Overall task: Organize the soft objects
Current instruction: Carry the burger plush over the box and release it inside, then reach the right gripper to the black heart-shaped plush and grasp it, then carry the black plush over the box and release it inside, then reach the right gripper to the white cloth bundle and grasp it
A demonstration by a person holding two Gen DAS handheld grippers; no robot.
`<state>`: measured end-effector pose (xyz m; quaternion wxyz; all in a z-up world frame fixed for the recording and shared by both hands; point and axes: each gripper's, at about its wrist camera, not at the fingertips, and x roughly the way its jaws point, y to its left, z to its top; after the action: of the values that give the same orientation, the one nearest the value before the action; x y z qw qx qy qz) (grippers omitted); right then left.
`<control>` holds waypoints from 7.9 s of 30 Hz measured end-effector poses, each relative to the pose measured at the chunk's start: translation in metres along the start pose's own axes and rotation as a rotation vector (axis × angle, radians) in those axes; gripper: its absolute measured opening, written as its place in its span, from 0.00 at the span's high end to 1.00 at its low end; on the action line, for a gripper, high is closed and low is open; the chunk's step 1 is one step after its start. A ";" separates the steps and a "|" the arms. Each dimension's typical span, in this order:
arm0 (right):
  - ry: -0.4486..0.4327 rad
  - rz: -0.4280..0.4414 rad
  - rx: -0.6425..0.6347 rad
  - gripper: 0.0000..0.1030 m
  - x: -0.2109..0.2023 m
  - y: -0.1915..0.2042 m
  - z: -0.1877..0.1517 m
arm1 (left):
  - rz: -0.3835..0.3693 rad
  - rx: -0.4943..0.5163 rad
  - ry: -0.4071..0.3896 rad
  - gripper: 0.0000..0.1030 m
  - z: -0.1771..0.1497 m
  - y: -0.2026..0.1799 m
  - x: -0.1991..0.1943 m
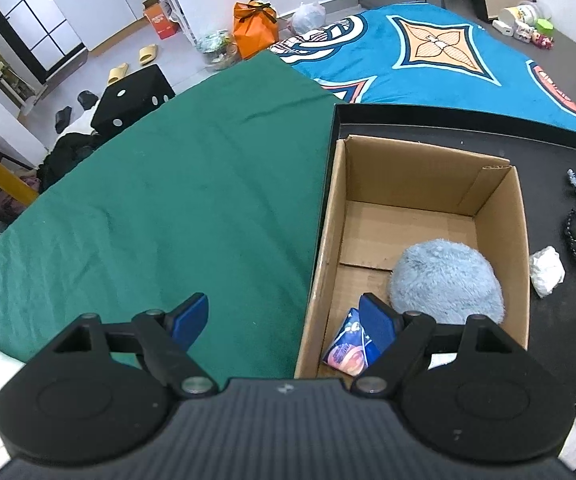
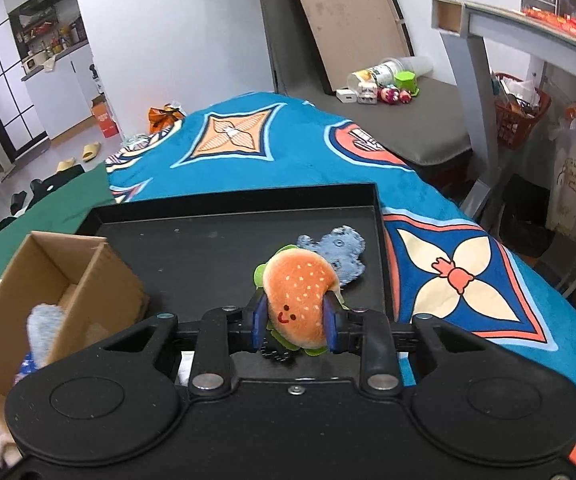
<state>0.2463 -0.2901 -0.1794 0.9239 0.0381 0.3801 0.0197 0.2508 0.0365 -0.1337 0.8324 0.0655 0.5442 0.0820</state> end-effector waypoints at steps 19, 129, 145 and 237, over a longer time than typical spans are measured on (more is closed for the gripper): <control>-0.029 0.034 -0.046 0.73 -0.037 0.067 0.008 | -0.115 0.055 0.000 0.21 -0.006 0.001 0.007; 0.181 0.020 0.016 0.74 0.078 -0.006 -0.014 | 0.070 0.033 0.027 0.18 0.002 -0.031 0.002; 0.087 0.050 -0.011 0.74 0.029 0.024 0.007 | -0.004 -0.006 0.000 0.18 -0.004 -0.017 -0.002; 0.139 0.095 -0.116 0.28 0.012 0.088 -0.024 | 0.018 0.161 0.005 0.22 -0.011 -0.031 0.005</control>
<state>0.2376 -0.2004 -0.1975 0.8939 0.0013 0.4394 0.0882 0.2451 0.0076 -0.1490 0.8222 0.1369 0.5506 0.0458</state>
